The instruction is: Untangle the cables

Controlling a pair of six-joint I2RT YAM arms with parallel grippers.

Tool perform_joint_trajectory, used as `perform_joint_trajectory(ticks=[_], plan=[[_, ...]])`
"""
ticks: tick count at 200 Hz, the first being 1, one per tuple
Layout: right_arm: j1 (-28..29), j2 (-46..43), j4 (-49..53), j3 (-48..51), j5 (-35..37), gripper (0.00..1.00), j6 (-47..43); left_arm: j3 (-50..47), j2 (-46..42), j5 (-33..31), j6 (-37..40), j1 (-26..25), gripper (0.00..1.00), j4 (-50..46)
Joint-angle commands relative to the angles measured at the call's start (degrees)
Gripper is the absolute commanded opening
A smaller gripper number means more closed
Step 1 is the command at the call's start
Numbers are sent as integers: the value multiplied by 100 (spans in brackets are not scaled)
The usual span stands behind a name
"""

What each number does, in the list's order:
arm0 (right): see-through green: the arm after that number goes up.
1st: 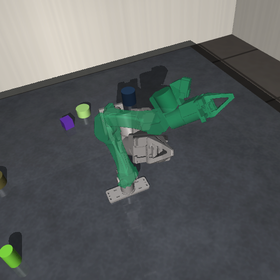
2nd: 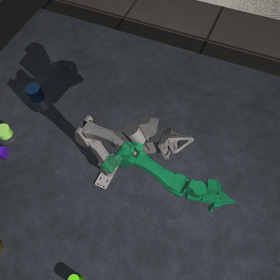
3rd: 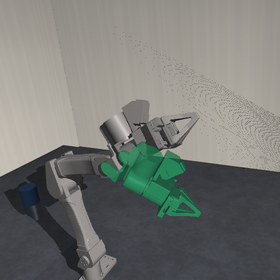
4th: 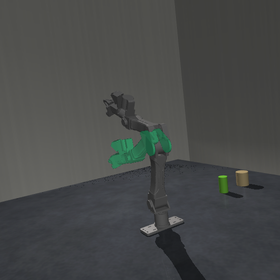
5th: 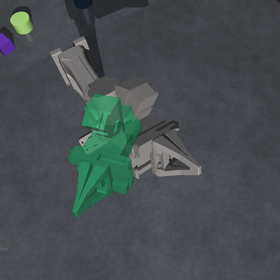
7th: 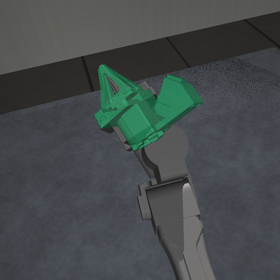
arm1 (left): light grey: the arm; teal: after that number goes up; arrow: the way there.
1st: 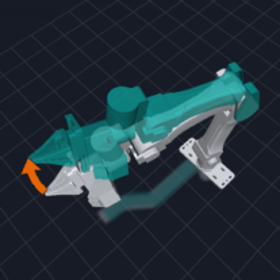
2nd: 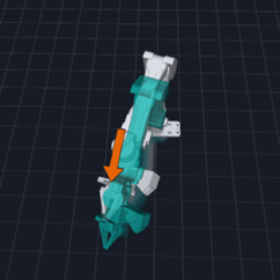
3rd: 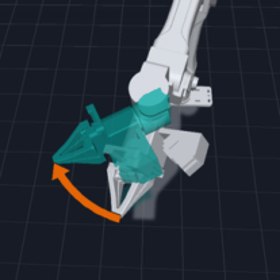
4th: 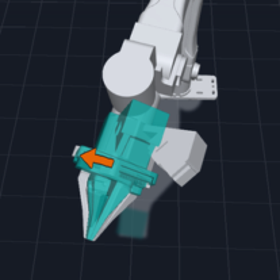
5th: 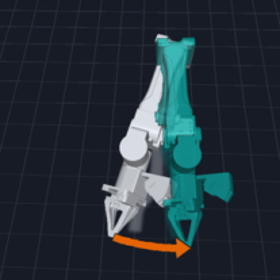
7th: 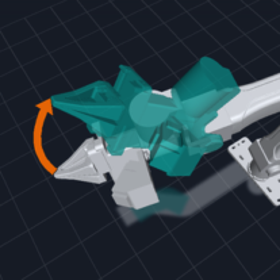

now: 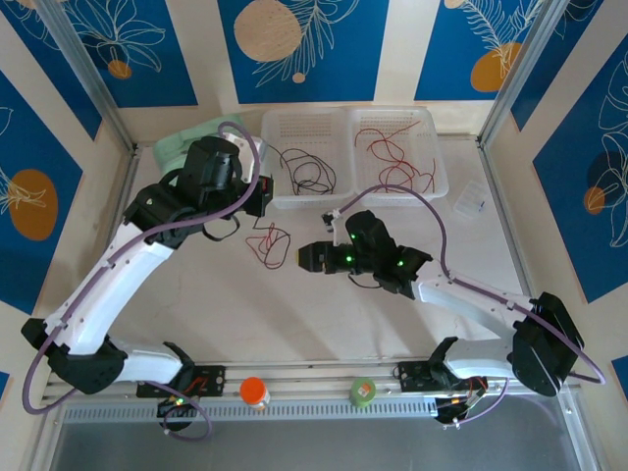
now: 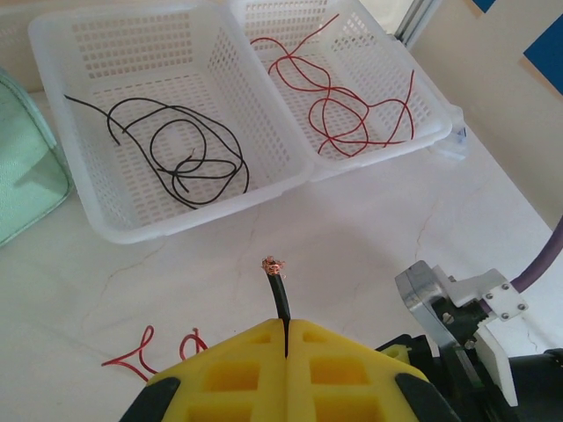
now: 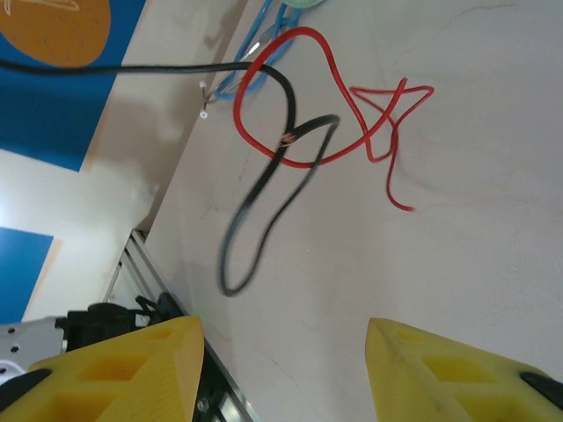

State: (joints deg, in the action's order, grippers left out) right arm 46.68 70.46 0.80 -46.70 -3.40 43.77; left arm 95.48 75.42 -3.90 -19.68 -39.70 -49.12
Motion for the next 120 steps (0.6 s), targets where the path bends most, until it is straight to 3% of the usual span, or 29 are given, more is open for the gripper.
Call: perform_joint_trajectory(ticks=[1, 47, 83, 101, 120], plan=[[171, 15, -107, -263, 498, 52, 418, -85, -124, 129, -148, -93, 0, 175], [427, 346, -102, -547, 964, 61, 744, -87, -93, 144, -185, -167, 0, 286], [543, 1026, -123, -841, 1191, 59, 858, 1, -75, 127, -177, -190, 0, 312], [582, 1359, -106, -958, 1325, 52, 856, 73, -88, 110, -164, -204, 0, 307], [634, 1570, -29, -999, 1404, 29, 841, 162, -111, 29, -112, -199, 0, 257]])
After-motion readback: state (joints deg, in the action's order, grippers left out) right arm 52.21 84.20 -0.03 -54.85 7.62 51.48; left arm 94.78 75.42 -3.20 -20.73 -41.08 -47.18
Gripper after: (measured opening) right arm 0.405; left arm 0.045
